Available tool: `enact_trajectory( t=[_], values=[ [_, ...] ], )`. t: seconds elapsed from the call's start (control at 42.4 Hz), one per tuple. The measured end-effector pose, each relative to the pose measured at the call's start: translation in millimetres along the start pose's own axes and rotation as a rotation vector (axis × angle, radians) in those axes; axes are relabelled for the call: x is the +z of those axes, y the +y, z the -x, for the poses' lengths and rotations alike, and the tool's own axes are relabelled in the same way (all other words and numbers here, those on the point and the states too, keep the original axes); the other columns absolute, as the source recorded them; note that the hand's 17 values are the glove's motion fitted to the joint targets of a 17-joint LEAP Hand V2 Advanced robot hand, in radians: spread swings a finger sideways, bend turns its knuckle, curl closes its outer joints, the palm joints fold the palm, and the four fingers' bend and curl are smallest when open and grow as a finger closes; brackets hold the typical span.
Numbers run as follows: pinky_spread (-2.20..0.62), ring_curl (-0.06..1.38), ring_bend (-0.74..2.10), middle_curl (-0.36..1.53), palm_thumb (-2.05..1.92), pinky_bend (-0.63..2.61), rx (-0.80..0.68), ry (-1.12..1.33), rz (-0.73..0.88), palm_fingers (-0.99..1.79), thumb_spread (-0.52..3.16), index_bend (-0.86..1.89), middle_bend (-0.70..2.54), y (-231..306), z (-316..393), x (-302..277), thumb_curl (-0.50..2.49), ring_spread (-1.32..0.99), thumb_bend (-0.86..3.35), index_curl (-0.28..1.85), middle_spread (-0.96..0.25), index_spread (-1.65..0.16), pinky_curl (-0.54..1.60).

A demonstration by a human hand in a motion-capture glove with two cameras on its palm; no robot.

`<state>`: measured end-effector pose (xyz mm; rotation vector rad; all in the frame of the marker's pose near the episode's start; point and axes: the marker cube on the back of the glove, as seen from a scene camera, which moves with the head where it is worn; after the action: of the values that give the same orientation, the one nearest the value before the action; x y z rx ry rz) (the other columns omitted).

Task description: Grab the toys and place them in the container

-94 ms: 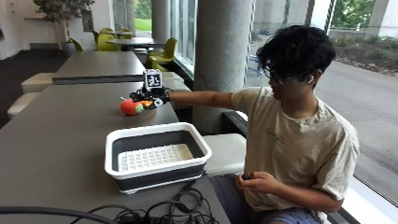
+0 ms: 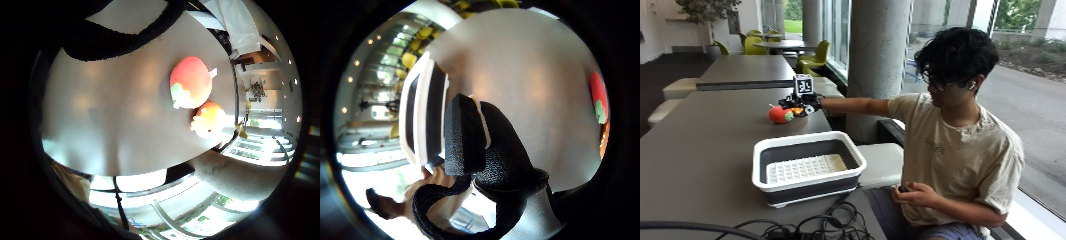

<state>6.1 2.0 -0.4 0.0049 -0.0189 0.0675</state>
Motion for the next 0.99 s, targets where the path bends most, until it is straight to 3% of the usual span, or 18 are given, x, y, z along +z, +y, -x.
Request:
enact_trajectory(
  t=[0.071,0.189,0.354,0.495,0.566,0.872,0.99],
  values=[
    [-0.02,0.01,0.12,0.04,-0.11,0.71,-0.035,0.018,0.013,-0.2,0.84,0.17,0.09,0,6,0,0.0,-0.06,-0.07,0.1,-0.07,-0.2,0.22],
    [-0.03,0.03,0.15,0.06,-0.11,0.82,0.141,-0.099,0.039,-0.2,1.02,0.15,0.09,7,27,3,0.01,-0.07,-0.07,0.13,-0.08,-0.23,0.27],
    [-0.03,0.06,0.17,0.08,-0.1,0.89,0.216,-0.151,0.044,-0.21,1.17,0.14,0.1,9,35,3,0.03,-0.08,-0.06,0.17,-0.09,-0.26,0.31],
    [-0.03,0.08,0.17,0.1,-0.1,0.9,0.117,-0.143,0.016,-0.22,1.23,0.14,0.1,5,30,4,0.04,-0.09,-0.06,0.19,-0.09,-0.26,0.32],
    [-0.03,0.1,0.18,0.1,-0.1,0.91,0.143,-0.15,0.0,-0.22,1.25,0.13,0.11,7,28,3,0.04,-0.09,-0.06,0.19,-0.09,-0.27,0.33],
    [-0.03,0.17,0.22,0.15,-0.03,0.98,0.347,-0.117,-0.048,-0.3,1.27,0.0,0.13,35,-48,3,0.1,-0.09,-0.03,0.13,-0.08,-0.28,0.36],
    [-0.03,0.2,0.24,0.16,0.01,1.02,0.51,-0.08,0.018,-0.37,1.25,-0.05,0.12,66,-103,15,0.13,-0.09,-0.01,0.09,-0.06,-0.27,0.37]
  ],
)
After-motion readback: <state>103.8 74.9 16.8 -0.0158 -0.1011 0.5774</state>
